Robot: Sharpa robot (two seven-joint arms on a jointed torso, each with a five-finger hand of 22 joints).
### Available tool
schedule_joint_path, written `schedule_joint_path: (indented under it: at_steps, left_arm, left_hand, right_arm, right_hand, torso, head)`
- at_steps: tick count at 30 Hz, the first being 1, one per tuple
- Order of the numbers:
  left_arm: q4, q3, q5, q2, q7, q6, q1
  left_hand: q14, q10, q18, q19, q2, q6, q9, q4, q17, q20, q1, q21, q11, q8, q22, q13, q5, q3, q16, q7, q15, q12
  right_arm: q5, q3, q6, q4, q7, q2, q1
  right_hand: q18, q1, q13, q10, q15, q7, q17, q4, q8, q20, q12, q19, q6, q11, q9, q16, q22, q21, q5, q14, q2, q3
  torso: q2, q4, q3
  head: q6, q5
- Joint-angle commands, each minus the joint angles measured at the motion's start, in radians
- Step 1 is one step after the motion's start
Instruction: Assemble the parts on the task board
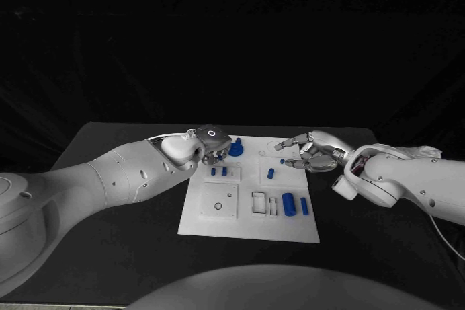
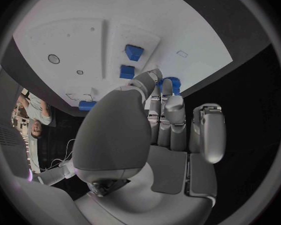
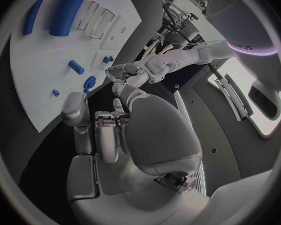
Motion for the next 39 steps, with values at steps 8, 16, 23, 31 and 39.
schedule_joint_path:
  at_steps: [8, 16, 23, 31, 39]
  left_arm:
    - [0.001, 0.001, 0.002, 0.003, 0.007, 0.012, 0.0]
    - [-0.005, 0.001, -0.002, 0.011, 0.011, 0.025, 0.0]
    - [-0.009, 0.001, -0.006, 0.018, 0.013, 0.041, 0.0]
    - [-0.013, 0.001, -0.009, 0.025, 0.015, 0.058, 0.0]
    - [-0.015, 0.001, -0.018, 0.025, 0.008, 0.082, 0.0]
  left_hand:
    - [0.0, 0.006, 0.001, 0.041, 0.006, 0.005, 0.0, -0.006, -0.003, 0.005, 0.003, -0.008, -0.002, 0.002, 0.231, 0.0, -0.002, 0.001, -0.008, 0.001, 0.001, -0.004]
    - [-0.001, 0.006, 0.001, 0.041, 0.006, 0.005, 0.0, -0.007, -0.004, 0.005, 0.004, -0.009, -0.002, 0.001, 0.231, 0.0, -0.002, 0.001, -0.009, 0.0, 0.001, -0.005]
    - [-0.002, 0.006, 0.001, 0.04, 0.007, 0.004, -0.001, -0.008, -0.006, 0.005, 0.004, -0.011, -0.002, 0.0, 0.231, 0.0, -0.002, 0.001, -0.01, 0.0, 0.001, -0.007]
    - [-0.004, 0.005, 0.002, 0.039, 0.008, 0.003, -0.002, -0.009, -0.008, 0.006, 0.005, -0.012, -0.003, -0.002, 0.23, -0.001, -0.003, 0.001, -0.013, -0.001, 0.001, -0.008]
    - [-0.006, 0.004, 0.003, 0.037, 0.009, 0.002, -0.003, -0.011, -0.013, 0.006, 0.006, -0.015, -0.003, -0.004, 0.229, -0.001, -0.003, 0.001, -0.016, -0.001, 0.001, -0.01]
  right_arm:
    - [-0.003, 0.0, -0.003, 0.003, 0.015, 0.0, 0.0]
    - [0.0, 0.0, -0.001, 0.001, 0.014, 0.001, 0.0]
    - [0.002, 0.0, 0.0, 0.002, 0.012, -0.002, 0.0]
    - [0.003, 0.0, 0.001, 0.001, 0.011, -0.001, 0.0]
    - [0.003, 0.0, 0.003, 0.001, 0.01, -0.001, 0.0]
  right_hand:
    - [0.006, -0.011, 0.258, 0.11, 0.003, 0.002, 0.263, 0.005, 0.006, 0.0, -0.003, 0.005, 0.009, -0.004, 0.001, 0.003, 0.124, 0.001, -0.007, 0.104, -0.001, -0.003]
    - [0.006, -0.011, 0.258, 0.11, 0.003, 0.002, 0.263, 0.006, 0.006, 0.0, -0.003, 0.005, 0.01, -0.004, 0.001, 0.003, 0.124, 0.002, -0.007, 0.104, -0.001, -0.003]
    - [0.006, -0.011, 0.258, 0.11, 0.003, 0.002, 0.263, 0.006, 0.006, 0.0, -0.003, 0.005, 0.01, -0.004, 0.001, 0.003, 0.124, 0.002, -0.007, 0.104, -0.001, -0.003]
    - [0.006, -0.011, 0.258, 0.11, 0.003, 0.002, 0.263, 0.006, 0.006, 0.0, -0.003, 0.005, 0.01, -0.004, 0.001, 0.003, 0.124, 0.002, -0.007, 0.104, -0.001, -0.003]
    - [0.006, -0.011, 0.258, 0.11, 0.003, 0.002, 0.263, 0.006, 0.006, 0.0, -0.003, 0.005, 0.01, -0.004, 0.001, 0.003, 0.124, 0.002, -0.007, 0.104, -0.001, -0.003]
  torso:
    - [0.0, 0.0002, 0.0003]
    - [0.0, -0.0006, 0.0]
    - [0.0, -0.0008, -0.0001]
    - [0.0, -0.0004, 0.0]
    - [0.0, -0.0002, 0.0002]
  head:
    - [0.0, 0.0]
    - [0.0, 0.0]
    - [0.0, -0.001]
    - [0.0, -0.001]
    - [0.0, -0.001]
